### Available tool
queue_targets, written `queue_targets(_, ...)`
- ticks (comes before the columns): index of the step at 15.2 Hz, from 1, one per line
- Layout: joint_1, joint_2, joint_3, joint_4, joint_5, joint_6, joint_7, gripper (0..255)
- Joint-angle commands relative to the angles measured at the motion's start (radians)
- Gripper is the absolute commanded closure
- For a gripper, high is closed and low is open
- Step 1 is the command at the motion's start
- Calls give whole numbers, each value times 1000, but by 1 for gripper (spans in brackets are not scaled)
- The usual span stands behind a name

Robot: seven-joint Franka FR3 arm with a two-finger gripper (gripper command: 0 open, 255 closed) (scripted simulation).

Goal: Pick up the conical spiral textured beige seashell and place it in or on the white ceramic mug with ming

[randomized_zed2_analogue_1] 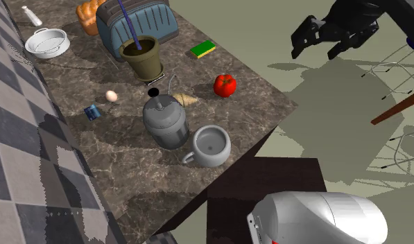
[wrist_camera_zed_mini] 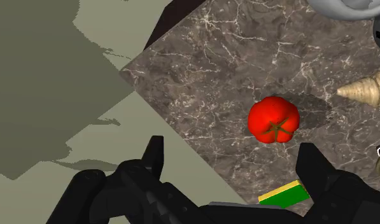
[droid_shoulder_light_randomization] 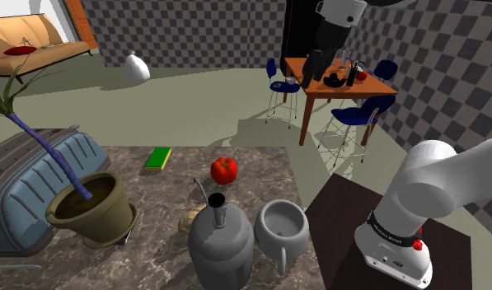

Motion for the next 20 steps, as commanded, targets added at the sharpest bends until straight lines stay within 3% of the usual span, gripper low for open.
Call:
queue_targets(1,0,0,0,0,0,0,0,0)
queue_targets(10,-26,79,240,-91,103,85,410,0)
queue_targets(20,-69,345,495,-36,176,208,868,0)
